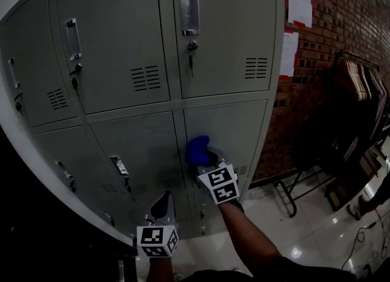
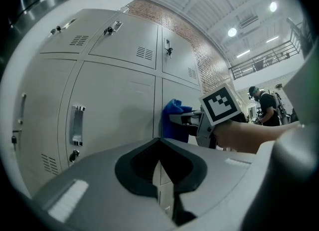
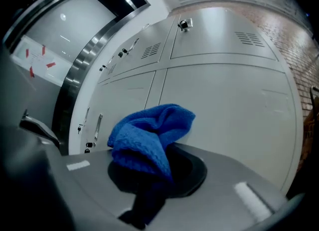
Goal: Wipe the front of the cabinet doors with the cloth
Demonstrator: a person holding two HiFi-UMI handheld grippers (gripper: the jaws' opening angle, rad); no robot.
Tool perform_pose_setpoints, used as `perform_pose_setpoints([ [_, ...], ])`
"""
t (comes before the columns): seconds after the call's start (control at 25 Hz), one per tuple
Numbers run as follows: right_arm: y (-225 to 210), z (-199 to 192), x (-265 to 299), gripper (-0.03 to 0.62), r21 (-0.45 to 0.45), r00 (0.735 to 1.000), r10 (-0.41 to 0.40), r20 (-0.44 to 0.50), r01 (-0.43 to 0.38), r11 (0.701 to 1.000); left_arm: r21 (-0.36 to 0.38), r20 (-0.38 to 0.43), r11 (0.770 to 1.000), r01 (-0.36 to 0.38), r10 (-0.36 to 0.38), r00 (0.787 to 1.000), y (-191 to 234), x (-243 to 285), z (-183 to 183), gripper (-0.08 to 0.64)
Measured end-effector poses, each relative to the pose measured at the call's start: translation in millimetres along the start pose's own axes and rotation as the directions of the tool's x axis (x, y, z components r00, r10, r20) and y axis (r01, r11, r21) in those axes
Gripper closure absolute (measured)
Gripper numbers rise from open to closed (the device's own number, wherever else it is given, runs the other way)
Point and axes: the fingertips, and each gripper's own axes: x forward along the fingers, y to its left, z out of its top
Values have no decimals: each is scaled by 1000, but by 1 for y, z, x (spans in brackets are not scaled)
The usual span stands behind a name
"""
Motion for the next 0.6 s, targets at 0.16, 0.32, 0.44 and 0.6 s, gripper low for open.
perform_pose_setpoints([
  [0.16, -21, -5, -9, 538, 13, 999, -41, -12, 41, 999, -7, 10, 1000, 10, -10, 1000, -2, 3, 0, 548],
  [0.32, -55, -12, -23, 538, 14, 993, -117, -28, 117, 993, -8, 41, 999, 46, -45, 998, -13, 6, 7, 548],
  [0.44, -87, -23, -40, 538, 20, 983, -180, -44, 181, 983, -3, 41, 998, 59, -59, 997, -18, 9, 6, 548],
  [0.6, -135, -39, -66, 538, 31, 959, -272, -80, 276, 961, -9, 26, 998, 67, -66, 997, -22, 14, 0, 548],
])
